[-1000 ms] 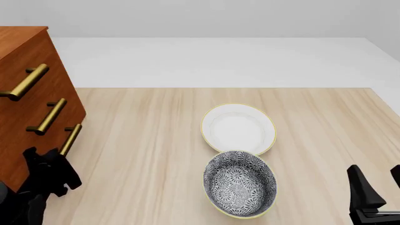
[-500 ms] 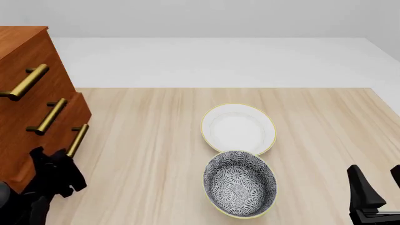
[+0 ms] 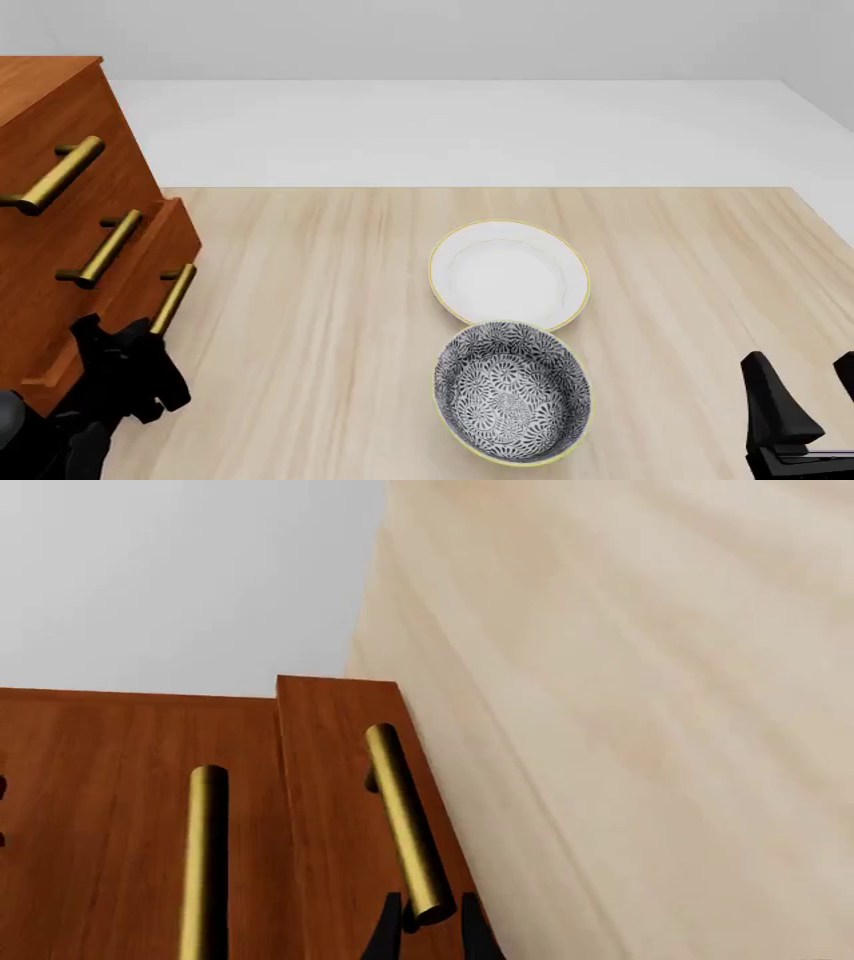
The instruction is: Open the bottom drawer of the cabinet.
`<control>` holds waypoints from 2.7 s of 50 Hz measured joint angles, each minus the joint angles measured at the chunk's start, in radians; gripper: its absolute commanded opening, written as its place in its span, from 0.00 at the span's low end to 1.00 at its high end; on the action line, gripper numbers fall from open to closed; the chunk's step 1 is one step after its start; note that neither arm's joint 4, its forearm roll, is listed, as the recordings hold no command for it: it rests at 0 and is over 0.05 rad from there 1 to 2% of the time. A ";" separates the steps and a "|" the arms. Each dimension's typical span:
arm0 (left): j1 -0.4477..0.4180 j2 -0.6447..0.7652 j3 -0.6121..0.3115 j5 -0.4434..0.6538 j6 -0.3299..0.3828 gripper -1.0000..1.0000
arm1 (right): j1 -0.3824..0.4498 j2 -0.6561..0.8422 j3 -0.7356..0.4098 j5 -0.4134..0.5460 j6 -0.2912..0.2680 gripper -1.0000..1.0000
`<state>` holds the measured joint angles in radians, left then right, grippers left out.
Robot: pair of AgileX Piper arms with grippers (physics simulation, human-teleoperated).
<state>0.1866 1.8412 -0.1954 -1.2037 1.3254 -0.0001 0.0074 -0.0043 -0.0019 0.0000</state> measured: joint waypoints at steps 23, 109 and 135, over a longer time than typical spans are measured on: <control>-0.029 -0.016 0.011 0.009 -0.006 0.00 | 0.000 0.000 0.000 0.000 0.000 1.00; -0.083 -0.054 0.030 0.043 -0.025 0.00 | 0.000 0.000 0.000 0.000 0.000 1.00; -0.140 -0.179 0.055 0.123 -0.039 1.00 | 0.000 0.000 0.000 0.000 0.000 1.00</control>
<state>0.0469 1.6618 -0.1399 -1.0809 1.2866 0.0000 0.0075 -0.0043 -0.0019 0.0000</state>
